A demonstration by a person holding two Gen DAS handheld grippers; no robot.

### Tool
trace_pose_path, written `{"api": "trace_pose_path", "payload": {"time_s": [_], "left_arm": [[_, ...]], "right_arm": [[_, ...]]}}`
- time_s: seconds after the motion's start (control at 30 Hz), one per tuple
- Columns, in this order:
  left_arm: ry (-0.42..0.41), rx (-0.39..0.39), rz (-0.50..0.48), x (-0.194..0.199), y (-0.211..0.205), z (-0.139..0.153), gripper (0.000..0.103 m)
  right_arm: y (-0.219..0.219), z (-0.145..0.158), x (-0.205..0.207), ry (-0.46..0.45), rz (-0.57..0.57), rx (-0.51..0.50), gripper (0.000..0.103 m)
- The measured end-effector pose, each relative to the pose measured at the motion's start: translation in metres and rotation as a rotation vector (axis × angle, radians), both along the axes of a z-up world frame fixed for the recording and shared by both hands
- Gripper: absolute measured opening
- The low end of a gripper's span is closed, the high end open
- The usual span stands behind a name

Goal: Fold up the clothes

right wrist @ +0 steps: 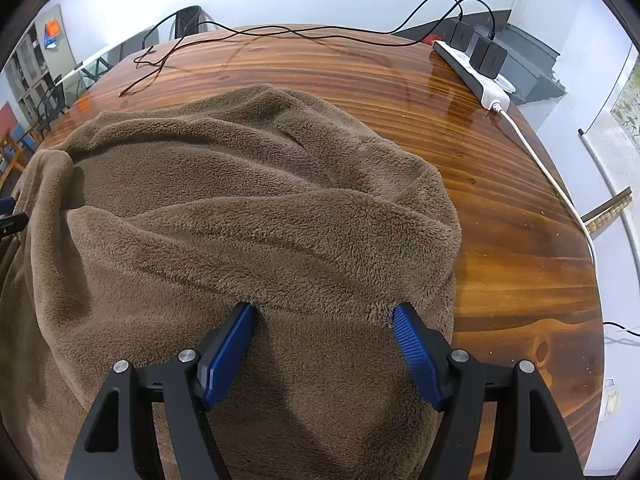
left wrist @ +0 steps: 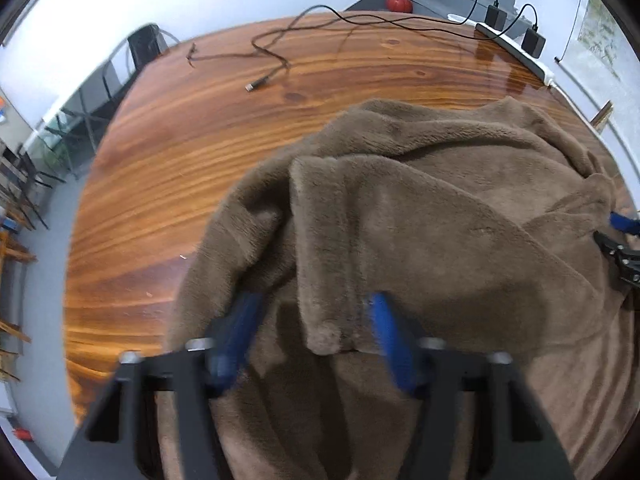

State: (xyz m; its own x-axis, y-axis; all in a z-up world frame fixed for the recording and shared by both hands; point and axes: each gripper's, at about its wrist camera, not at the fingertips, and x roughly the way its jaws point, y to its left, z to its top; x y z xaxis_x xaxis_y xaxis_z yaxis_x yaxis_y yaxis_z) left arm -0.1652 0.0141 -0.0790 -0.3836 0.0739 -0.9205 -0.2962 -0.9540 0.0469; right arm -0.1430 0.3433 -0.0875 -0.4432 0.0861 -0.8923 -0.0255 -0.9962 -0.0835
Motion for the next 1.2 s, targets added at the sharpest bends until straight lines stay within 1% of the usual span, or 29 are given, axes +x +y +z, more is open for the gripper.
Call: {"api": "trace_pose_path", "payload": {"time_s": [0.03,0.1,0.27,0.33,0.37,0.43,0.57,0.63,0.7,0.77,0.9,0.97,1.07,1.1,1.17,1.2], "left_arm": [[-0.009,0.005,0.002,0.001,-0.001,-0.001,0.023],[-0.027,0.015,0.005,0.002,-0.003,-0.003,0.022],[-0.005,-0.012,0.021,0.021,-0.018,0.013,0.022],[-0.013,-0.01,0.043,0.03,-0.028,0.019,0.022],[-0.023,0.006,0.05,0.034,-0.032,0.023,0.022],[-0.032,0.012,0.045,0.042,-0.034,0.025,0.022],[-0.073,-0.052,0.016,0.046,-0.026,0.019,0.025],[-0.059,-0.061,0.01,0.054,-0.026,0.026,0.026],[-0.033,-0.054,0.008,0.058,-0.025,0.037,0.027],[0.003,-0.07,0.018,0.06,-0.025,0.049,0.027],[0.047,-0.071,0.051,0.048,-0.026,0.062,0.03],[0.052,-0.073,0.063,0.036,-0.025,0.059,0.031],[0.036,-0.085,0.047,0.025,-0.015,0.044,0.032],[0.03,-0.09,0.042,0.021,-0.012,0.04,0.032],[0.01,-0.132,0.046,0.015,-0.006,0.025,0.032],[-0.003,-0.154,0.055,0.011,-0.006,0.016,0.032]], "right_arm": [[0.0,0.0,0.0,0.001,0.0,0.0,0.074],[0.0,0.0,0.001,0.006,-0.001,-0.002,0.074],[0.009,0.004,0.004,0.029,-0.038,-0.018,0.074],[0.012,0.004,0.004,0.034,-0.051,-0.023,0.074],[0.012,0.004,0.004,0.037,-0.058,-0.018,0.074],[0.013,0.004,0.004,0.037,-0.068,-0.016,0.074],[0.011,0.005,0.001,0.028,-0.068,-0.001,0.074],[0.01,0.01,0.001,0.031,-0.062,-0.014,0.074],[0.008,0.018,0.002,0.053,-0.049,-0.026,0.074],[0.005,0.028,0.002,0.082,-0.033,-0.032,0.074],[0.002,0.035,-0.012,0.109,-0.02,-0.033,0.075],[0.002,0.03,-0.022,0.1,-0.018,-0.018,0.075],[0.007,0.009,-0.035,0.048,-0.018,0.003,0.075],[0.009,0.006,-0.037,0.05,-0.021,0.024,0.075],[0.013,0.001,-0.04,0.053,-0.031,0.063,0.076],[0.019,0.001,-0.043,0.051,-0.054,0.071,0.08]]}}
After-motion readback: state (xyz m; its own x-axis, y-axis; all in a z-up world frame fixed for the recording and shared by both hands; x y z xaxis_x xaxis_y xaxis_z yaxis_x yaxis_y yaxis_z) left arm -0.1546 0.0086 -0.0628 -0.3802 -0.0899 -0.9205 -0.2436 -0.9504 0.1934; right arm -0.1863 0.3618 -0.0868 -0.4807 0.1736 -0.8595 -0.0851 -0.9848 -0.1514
